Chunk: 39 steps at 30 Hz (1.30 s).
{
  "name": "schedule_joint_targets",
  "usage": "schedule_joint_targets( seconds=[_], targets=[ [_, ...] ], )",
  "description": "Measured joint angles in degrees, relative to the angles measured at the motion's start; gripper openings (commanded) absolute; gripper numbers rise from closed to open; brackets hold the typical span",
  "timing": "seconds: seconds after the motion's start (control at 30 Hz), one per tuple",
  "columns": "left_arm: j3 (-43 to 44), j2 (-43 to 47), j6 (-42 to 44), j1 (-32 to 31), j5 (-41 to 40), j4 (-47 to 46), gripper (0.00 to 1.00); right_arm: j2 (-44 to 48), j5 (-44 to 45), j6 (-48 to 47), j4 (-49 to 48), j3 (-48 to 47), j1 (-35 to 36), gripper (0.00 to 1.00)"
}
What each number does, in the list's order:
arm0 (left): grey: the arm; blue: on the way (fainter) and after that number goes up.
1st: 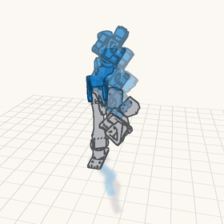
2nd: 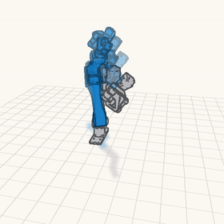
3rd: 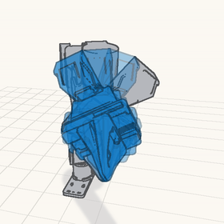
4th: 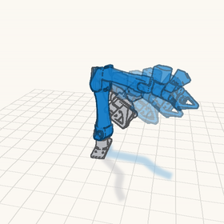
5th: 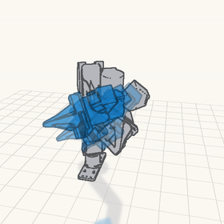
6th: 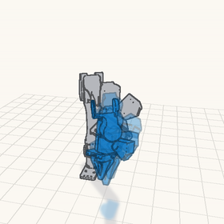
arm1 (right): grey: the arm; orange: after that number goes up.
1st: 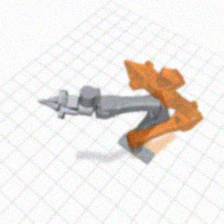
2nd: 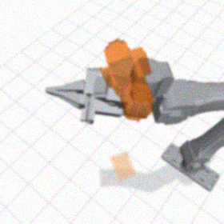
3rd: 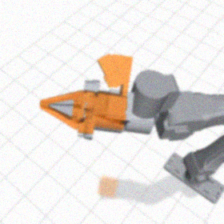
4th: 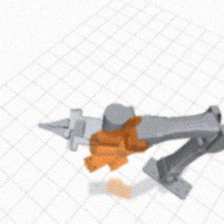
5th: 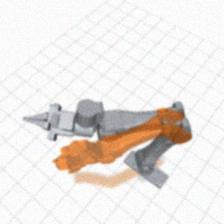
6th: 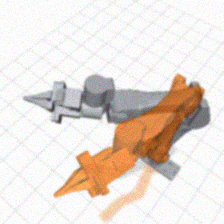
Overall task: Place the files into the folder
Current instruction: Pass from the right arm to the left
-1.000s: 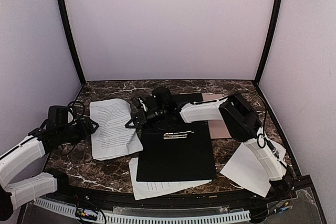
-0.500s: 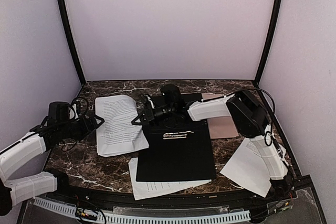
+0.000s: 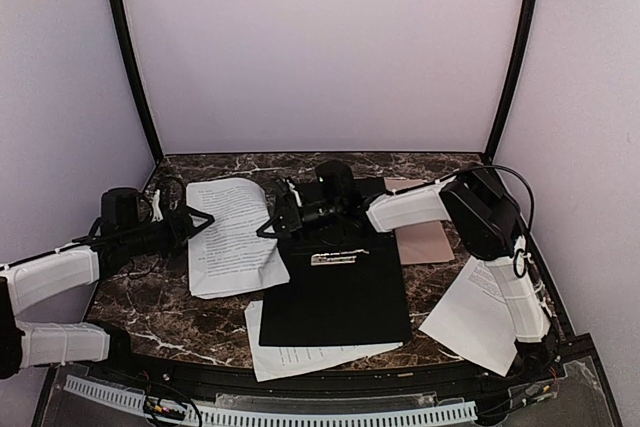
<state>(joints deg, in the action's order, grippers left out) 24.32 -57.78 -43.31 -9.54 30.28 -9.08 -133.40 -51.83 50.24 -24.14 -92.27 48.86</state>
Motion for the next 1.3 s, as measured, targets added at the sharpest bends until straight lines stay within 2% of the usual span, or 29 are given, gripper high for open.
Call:
schedule_joint_targets(
  seconds=[0.23,0.57,0.6,0.63,0.77,0.87,0.93,1.03,1.3],
  targets=[
    [-1.5,-3.2,-3.7,0.0,4.8,-8.4,0.58,0.0,0.0,0.5,-1.5,1.5,0.0,0.0],
    [-1.9,-3.2,-4.6,0.0,8.0,-13.0,0.09,1.5,0.3,1.0,-3.0,4.2,0.0,0.0],
    [-1.7,-3.1,-4.0,0.0,8.2,-12.8,0.06,1.8,0.3,1.0,-3.1,4.5,0.0,0.01],
    [-1.3,-3.0,-3.5,0.0,8.4,-12.2,0.02,1.9,0.3,1.0,-3.1,4.7,-0.2,0.06],
    [0.5,-2.9,-1.0,-0.2,8.3,-9.9,0.01,3.0,0.2,0.1,-3.0,5.6,-0.3,0.38],
    [3.2,-2.6,1.7,-1.4,7.9,-6.3,0.01,5.4,1.0,-2.6,-1.1,7.9,-0.6,0.68],
    [5.9,-2.2,4.2,-3.3,7.1,-2.6,0.01,8.0,2.2,-5.7,1.7,9.9,-0.7,0.78],
    [11.3,-2.0,9.0,-7.5,4.9,4.0,0.01,14.3,4.6,-12.3,6.9,13.7,-1.3,0.83],
    [22.9,-3.5,20.9,-14.8,1.9,18.6,0.01,34.8,16.0,-30.7,19.5,21.0,-3.7,0.82]
  ],
)
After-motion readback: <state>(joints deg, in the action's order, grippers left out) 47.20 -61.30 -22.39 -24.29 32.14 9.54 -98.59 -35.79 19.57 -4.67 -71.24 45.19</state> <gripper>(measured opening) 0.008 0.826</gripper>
